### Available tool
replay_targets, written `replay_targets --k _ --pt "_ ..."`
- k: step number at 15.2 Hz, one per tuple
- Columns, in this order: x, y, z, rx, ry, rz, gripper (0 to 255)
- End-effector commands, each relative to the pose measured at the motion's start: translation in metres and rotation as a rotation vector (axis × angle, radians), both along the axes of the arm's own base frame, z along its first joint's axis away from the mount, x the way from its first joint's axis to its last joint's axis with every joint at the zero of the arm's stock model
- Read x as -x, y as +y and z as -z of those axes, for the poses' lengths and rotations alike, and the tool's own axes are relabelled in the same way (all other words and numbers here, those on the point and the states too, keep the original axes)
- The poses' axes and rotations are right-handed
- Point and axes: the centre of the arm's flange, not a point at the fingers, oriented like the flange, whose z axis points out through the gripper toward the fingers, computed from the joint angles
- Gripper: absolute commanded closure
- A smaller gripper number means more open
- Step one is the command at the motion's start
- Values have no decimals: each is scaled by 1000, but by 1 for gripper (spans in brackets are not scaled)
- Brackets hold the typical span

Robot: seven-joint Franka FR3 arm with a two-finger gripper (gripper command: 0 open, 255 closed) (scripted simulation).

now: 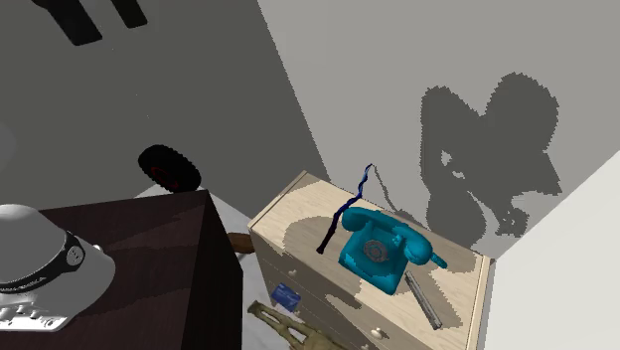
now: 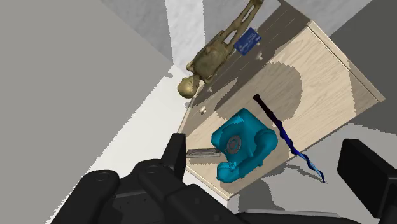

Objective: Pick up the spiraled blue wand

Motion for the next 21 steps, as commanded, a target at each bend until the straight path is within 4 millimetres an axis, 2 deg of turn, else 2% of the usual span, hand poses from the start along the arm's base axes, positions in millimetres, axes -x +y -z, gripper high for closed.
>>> replay_targets --k 1,11,21 --pt "0 0 0 0 0 0 0" --pt "-103 8 90 17 70 -152 0" --pt "-197 30 187 33 141 -303 0"
